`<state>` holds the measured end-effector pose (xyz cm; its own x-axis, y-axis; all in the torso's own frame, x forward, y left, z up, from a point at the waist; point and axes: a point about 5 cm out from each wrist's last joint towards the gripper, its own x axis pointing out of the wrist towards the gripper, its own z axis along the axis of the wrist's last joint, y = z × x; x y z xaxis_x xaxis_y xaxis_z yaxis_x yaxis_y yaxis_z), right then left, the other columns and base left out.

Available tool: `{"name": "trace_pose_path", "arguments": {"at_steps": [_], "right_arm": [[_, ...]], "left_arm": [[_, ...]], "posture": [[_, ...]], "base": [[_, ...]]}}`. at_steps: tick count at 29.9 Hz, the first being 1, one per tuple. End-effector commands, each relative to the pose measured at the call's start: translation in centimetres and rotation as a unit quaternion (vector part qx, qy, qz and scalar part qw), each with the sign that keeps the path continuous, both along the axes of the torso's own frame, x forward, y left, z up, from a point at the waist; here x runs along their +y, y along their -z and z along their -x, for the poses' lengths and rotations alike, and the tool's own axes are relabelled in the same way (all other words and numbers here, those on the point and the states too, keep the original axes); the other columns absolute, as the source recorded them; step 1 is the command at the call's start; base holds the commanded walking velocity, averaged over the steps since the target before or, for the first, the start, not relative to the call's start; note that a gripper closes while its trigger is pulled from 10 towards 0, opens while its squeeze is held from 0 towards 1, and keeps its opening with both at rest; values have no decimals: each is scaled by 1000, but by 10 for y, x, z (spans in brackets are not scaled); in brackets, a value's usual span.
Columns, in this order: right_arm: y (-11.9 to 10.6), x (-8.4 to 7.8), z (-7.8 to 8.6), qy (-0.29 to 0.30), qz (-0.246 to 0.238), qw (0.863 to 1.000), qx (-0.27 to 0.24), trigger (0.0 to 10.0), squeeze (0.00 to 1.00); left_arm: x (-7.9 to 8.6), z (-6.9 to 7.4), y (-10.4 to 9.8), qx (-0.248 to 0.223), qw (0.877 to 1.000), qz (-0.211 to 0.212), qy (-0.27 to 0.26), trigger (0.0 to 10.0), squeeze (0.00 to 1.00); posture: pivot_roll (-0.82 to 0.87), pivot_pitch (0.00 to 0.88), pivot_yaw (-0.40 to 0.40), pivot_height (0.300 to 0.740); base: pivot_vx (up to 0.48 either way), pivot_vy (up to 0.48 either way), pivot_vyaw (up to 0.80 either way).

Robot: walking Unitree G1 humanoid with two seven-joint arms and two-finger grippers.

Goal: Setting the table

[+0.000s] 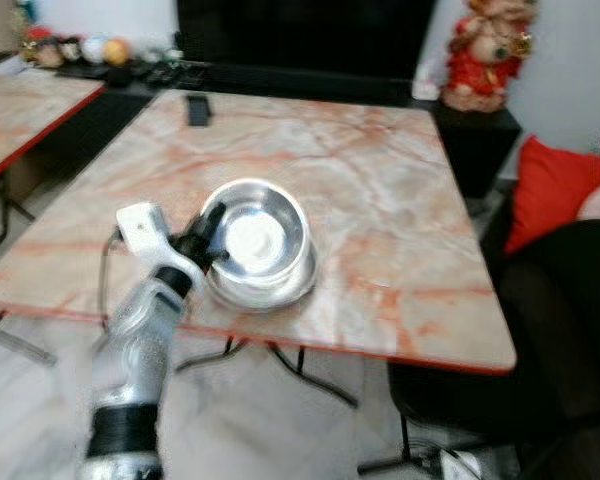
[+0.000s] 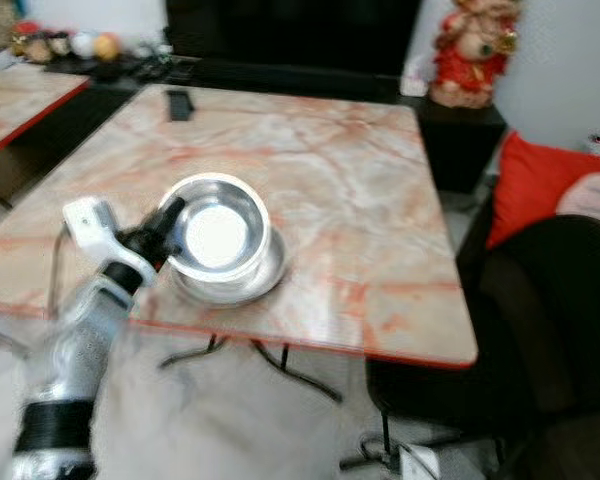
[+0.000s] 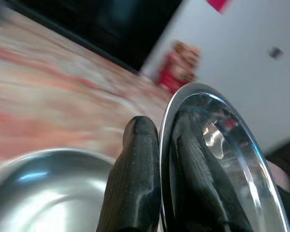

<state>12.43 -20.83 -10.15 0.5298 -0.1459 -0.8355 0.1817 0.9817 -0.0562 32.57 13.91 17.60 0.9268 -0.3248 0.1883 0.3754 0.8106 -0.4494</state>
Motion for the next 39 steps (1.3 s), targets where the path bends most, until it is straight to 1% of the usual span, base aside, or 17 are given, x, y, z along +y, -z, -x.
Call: {"name": "trace_pose_path", "arguments": {"at_steps": [1,3,11,13,14,17,18,21,24,25,29,32,39], "right_arm": [[-1,5,-7,-1,-7,1000,-10,10000,0],[-1,5,-7,0,-7,1000,-10,10000,0],[-2,5,-8,-3,-5,1000,-11,10000,0],[-2,6,-8,-3,-6,1000,-11,10000,0],[-2,6,-8,-3,-6,1000,-11,10000,0],[-2,6,-9,-3,-6,1000,-11,10000,0],[-2,6,-9,-4,-6,1000,-11,10000,0],[-2,6,-9,-4,-7,1000,-11,10000,0],[-2,6,-9,-8,-7,1000,-10,10000,0],[-2,6,-9,-9,-7,1000,-9,10000,0],[-2,6,-9,-11,-7,1000,-8,10000,0],[-2,6,-8,-10,-8,1000,-8,10000,0],[-1,6,-8,-13,-8,1000,-6,10000,0]], "left_arm": [[13,0,-5,-9,1000,-2,-16,10000,0],[13,0,-5,-8,1000,-3,-15,10000,0],[11,2,-1,9,1000,-14,-3,10000,0],[12,2,0,16,1000,-10,-4,10000,0],[16,4,-1,21,1000,3,-4,10000,0],[21,6,0,27,1000,9,-8,10000,0],[27,8,2,34,999,15,-15,10000,0],[33,10,3,40,999,25,-25,10000,0],[43,10,9,62,996,21,-56,10000,0],[45,9,14,79,994,21,-66,10000,0],[42,8,24,108,992,8,-65,10000,0],[44,9,29,120,990,-7,-78,10000,0],[49,9,32,135,987,-4,-92,10000,0]], "posture": [[106,0,-73,731],[106,0,-73,731],[107,0,-77,731],[106,0,-74,731],[106,0,-75,731],[109,0,-74,731],[112,0,-75,731],[114,0,-76,731],[121,0,-79,731],[121,0,-79,731],[121,0,-79,731],[112,0,-73,731],[119,0,-75,731]], "base": [[296,0,0],[296,0,0],[0,0,0],[0,0,0],[0,0,0],[0,0,0],[0,0,0],[0,0,0],[0,0,0],[0,0,0],[0,0,0],[0,0,0],[0,0,0]]}}
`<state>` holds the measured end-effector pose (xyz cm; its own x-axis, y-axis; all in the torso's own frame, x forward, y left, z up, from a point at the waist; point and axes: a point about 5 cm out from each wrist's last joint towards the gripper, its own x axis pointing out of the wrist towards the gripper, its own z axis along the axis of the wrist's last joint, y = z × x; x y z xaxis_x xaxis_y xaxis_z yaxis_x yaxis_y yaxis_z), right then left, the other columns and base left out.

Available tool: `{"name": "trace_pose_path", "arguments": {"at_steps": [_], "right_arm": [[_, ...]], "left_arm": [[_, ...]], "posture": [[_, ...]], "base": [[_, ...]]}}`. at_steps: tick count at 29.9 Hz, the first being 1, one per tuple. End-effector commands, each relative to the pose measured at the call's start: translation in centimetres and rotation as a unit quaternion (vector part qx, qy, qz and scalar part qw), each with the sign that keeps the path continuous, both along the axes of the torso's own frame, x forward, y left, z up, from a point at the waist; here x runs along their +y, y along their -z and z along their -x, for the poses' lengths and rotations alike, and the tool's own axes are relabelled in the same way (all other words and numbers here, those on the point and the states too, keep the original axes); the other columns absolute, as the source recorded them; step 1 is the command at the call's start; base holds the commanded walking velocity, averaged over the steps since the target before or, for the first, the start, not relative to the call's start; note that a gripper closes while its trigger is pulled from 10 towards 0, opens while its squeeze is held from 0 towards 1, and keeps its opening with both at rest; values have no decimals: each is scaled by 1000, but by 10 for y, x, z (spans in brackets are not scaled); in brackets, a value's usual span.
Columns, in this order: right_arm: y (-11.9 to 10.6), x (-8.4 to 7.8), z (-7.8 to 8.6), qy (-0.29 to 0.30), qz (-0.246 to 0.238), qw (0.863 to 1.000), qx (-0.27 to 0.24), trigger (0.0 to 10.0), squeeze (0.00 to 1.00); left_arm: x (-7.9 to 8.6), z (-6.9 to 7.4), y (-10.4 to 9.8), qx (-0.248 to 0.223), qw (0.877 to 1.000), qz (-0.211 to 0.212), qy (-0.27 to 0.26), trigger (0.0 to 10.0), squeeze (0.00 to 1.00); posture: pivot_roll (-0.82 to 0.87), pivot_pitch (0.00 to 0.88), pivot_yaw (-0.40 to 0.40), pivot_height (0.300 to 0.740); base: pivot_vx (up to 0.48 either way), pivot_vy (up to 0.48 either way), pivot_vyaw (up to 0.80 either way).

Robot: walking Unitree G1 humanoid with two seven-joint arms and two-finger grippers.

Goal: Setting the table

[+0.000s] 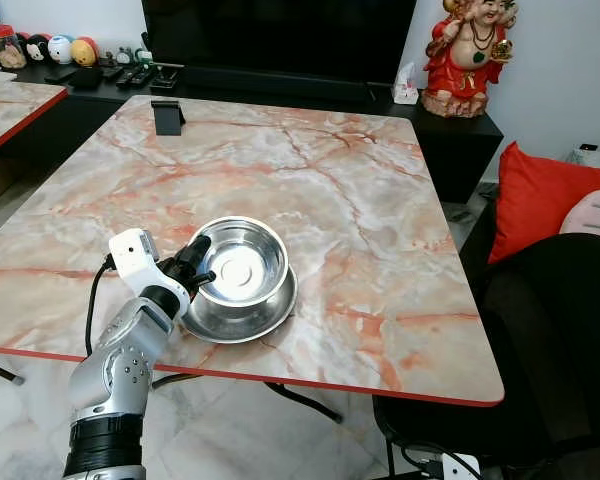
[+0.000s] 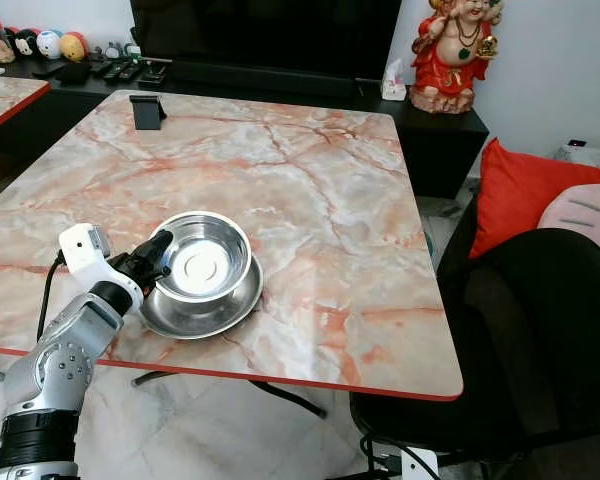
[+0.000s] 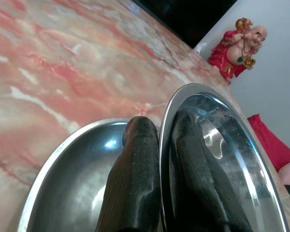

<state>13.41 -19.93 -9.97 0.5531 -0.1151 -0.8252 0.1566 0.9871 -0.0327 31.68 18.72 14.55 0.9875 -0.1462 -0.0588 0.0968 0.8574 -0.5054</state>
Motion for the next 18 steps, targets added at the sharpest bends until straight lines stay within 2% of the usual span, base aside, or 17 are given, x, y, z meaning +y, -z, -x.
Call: {"name": "trace_pose_path", "arguments": {"at_steps": [1,8,18], "right_arm": [[0,-3,2,0,2,1000,6,10000,0],[1,-2,3,-4,2,1000,8,10000,0],[1,-2,3,-2,2,1000,7,10000,0]], "left_arm": [[1,0,2,9,1000,-2,0,10000,0],[0,4,8,29,999,-15,8,10000,0],[0,3,9,34,999,-22,6,10000,0]], "posture": [[121,0,-75,731],[124,0,-73,731],[122,0,-71,731]], "base": [[0,0,0],[0,0,0],[0,0,0]]}}
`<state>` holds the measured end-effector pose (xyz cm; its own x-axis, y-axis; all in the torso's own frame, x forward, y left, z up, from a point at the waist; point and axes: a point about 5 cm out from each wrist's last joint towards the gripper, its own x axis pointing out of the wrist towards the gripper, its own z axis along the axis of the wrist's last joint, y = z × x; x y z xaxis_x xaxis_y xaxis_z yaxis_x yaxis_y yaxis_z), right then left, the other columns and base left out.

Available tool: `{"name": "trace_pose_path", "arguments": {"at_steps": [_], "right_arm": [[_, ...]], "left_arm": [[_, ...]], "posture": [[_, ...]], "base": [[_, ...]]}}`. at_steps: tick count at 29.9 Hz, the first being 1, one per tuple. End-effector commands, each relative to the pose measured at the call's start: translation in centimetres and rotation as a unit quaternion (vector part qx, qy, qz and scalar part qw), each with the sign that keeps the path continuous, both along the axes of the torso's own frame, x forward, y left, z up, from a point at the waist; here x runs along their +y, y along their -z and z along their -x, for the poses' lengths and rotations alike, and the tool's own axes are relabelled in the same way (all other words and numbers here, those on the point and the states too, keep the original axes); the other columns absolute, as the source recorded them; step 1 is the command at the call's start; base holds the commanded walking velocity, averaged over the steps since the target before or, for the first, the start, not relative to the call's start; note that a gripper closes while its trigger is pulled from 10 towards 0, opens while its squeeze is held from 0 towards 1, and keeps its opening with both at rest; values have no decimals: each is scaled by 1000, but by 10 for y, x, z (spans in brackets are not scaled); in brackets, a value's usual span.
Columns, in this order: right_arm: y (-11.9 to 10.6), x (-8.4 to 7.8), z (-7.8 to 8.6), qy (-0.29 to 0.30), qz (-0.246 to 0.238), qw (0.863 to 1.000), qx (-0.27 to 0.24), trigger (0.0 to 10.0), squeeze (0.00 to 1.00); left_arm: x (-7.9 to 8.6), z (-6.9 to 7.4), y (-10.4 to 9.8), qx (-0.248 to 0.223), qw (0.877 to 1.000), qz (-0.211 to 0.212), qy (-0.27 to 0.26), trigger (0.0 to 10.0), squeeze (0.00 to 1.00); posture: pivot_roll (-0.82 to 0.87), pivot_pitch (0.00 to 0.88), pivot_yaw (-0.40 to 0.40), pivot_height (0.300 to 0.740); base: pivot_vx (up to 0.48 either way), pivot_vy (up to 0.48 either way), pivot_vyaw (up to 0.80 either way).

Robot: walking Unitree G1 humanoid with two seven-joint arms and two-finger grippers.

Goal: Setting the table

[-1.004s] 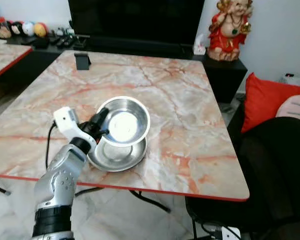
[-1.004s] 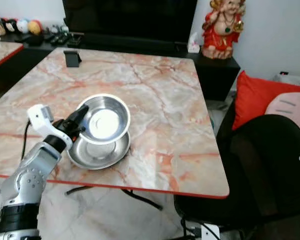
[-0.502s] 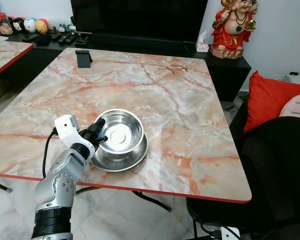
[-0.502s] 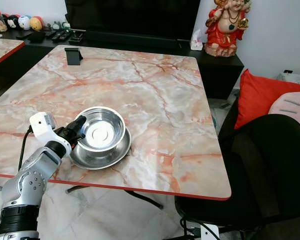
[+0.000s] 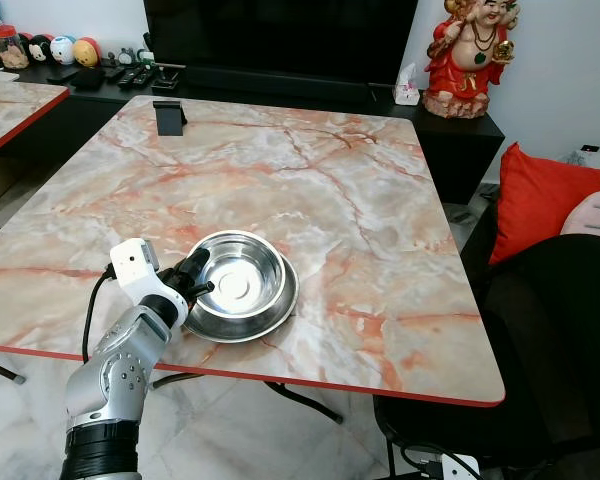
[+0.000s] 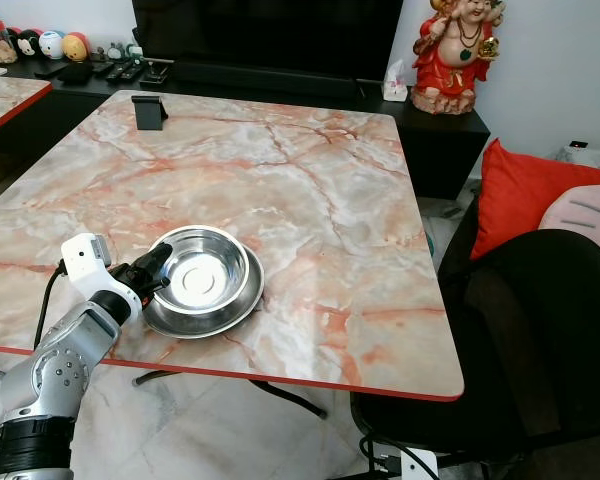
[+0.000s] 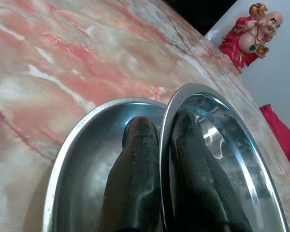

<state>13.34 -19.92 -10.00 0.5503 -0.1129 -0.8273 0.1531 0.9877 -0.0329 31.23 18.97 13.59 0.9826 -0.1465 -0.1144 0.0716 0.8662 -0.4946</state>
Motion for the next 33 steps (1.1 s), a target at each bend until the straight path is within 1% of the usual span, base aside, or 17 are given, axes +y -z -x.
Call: {"name": "trace_pose_path", "arguments": {"at_steps": [1,20,33], "right_arm": [[1,-2,2,0,2,1000,5,10000,0],[0,-2,1,4,2,1000,4,10000,0],[0,-3,1,4,1,1000,5,10000,0]], "left_arm": [[-3,-2,-1,8,1000,-14,5,10000,0],[-8,-8,2,18,1000,-25,-2,10000,0],[-4,-11,2,20,999,-30,-24,10000,0]], "posture": [[121,0,-71,731],[111,0,-71,731],[108,0,-73,731]], "base": [[0,0,0],[0,0,0],[0,0,0]]}}
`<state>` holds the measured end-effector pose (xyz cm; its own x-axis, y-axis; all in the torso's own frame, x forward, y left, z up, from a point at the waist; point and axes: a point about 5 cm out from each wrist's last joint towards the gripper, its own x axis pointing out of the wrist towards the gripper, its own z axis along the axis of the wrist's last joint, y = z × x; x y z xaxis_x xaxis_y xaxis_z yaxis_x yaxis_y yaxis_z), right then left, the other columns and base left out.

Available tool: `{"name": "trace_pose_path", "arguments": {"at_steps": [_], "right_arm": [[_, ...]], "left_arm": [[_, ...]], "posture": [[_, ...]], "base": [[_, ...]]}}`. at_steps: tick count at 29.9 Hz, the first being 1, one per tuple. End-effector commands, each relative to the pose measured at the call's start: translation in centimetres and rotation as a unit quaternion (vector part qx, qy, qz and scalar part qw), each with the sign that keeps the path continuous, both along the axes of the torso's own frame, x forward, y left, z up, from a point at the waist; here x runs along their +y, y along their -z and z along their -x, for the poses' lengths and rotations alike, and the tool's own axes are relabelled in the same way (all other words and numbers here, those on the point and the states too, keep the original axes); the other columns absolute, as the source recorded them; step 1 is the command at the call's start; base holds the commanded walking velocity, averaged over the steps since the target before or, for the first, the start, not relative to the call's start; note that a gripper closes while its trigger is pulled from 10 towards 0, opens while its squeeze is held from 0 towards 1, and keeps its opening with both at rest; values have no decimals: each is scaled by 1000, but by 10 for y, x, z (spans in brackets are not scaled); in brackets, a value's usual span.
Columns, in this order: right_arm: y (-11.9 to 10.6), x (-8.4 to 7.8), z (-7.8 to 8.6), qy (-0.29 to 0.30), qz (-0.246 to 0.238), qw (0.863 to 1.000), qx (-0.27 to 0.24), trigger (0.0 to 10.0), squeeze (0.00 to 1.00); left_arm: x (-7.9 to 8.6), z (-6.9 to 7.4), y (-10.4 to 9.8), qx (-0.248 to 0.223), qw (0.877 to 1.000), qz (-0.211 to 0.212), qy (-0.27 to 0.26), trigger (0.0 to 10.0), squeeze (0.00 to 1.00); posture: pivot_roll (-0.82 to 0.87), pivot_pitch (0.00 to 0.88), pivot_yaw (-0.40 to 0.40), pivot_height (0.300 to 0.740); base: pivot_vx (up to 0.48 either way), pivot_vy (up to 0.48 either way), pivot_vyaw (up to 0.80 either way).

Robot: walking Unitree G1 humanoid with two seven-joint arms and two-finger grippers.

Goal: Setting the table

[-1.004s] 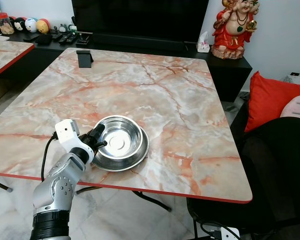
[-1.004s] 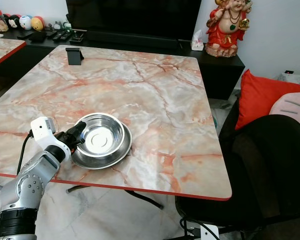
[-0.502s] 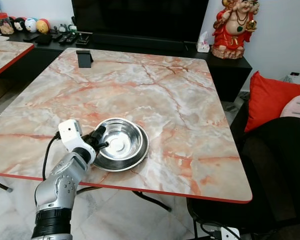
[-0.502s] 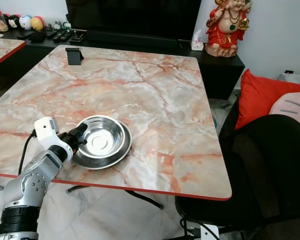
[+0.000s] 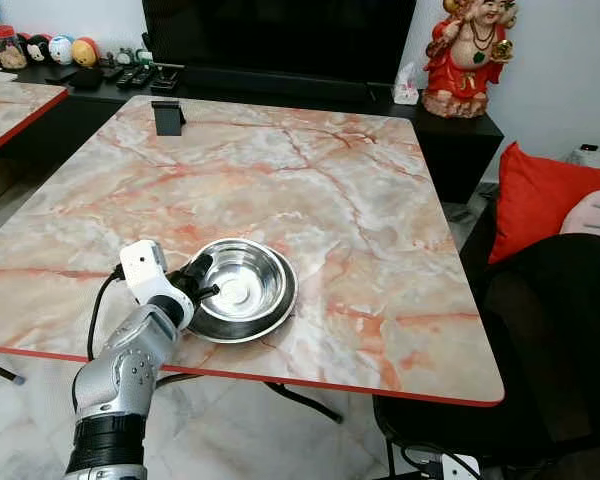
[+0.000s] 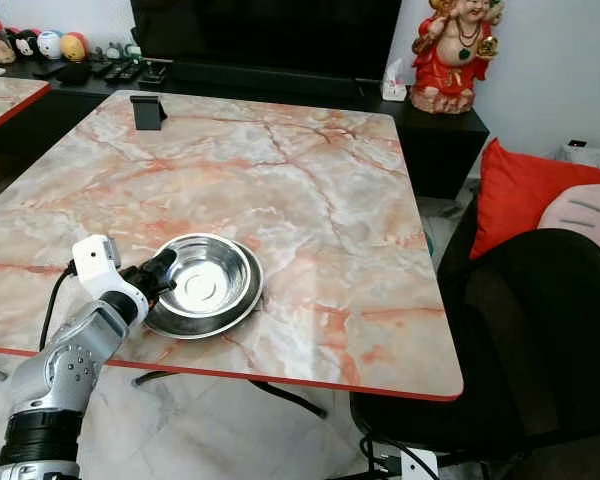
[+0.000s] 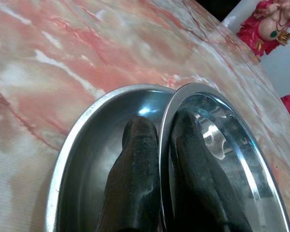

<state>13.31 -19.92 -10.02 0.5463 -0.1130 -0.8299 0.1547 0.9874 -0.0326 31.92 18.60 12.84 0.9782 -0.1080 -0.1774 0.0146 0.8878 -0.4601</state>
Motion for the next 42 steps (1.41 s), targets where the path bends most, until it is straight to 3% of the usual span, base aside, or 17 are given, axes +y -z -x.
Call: {"name": "trace_pose_path", "arguments": {"at_steps": [1,10,12,14,24,25,26,27,29,30,40,42], "right_arm": [[0,-3,1,3,1,1000,3,10000,0],[0,-3,1,2,1,1000,2,10000,0],[0,-3,0,2,1,1000,2,10000,0],[0,-2,0,2,1,1000,2,10000,0],[0,-2,0,2,1,1000,2,10000,0],[0,-2,0,2,1,1000,2,10000,0],[0,-2,0,2,1,1000,2,10000,0],[0,-2,0,2,1,1000,2,10000,0],[0,-2,0,2,1,1000,2,10000,0],[0,-2,0,1,0,1000,2,10000,0],[0,-2,0,0,0,1000,2,10000,0],[0,-2,-1,0,0,1000,2,10000,0]], "left_arm": [[-1,-4,-5,-9,1000,-9,-8,10000,0],[-1,-5,-4,-7,1000,-7,-11,10000,0],[-2,-5,-4,-8,1000,-7,-11,10000,545],[-2,-6,-4,-7,1000,-7,-11,10000,569],[0,-7,-5,-9,1000,-10,-18,10000,502],[0,-7,-6,-10,1000,-11,-20,10000,431],[1,-7,-7,-11,1000,-12,-22,10000,431],[2,-8,-9,-14,999,-14,-25,10000,310],[3,-8,-11,-17,999,-16,-27,10000,310],[4,-9,-14,-21,999,-18,-31,10000,0],[6,-14,-27,-42,998,-34,-37,10000,0],[2,-14,-34,-62,996,-64,-29,10000,0]], "posture": [[108,0,-73,731],[109,0,-74,731],[109,0,-74,731],[107,0,-72,731],[110,0,-75,731],[110,0,-75,731],[110,0,-75,731],[110,0,-75,731],[110,0,-75,731],[112,0,-77,731],[114,0,-78,731],[113,0,-78,731]], "base": [[0,0,0],[0,0,0],[0,0,0],[0,0,0],[0,0,0],[0,0,0],[0,0,0],[0,0,0],[0,0,0],[0,0,0],[0,0,0],[0,0,0]]}}
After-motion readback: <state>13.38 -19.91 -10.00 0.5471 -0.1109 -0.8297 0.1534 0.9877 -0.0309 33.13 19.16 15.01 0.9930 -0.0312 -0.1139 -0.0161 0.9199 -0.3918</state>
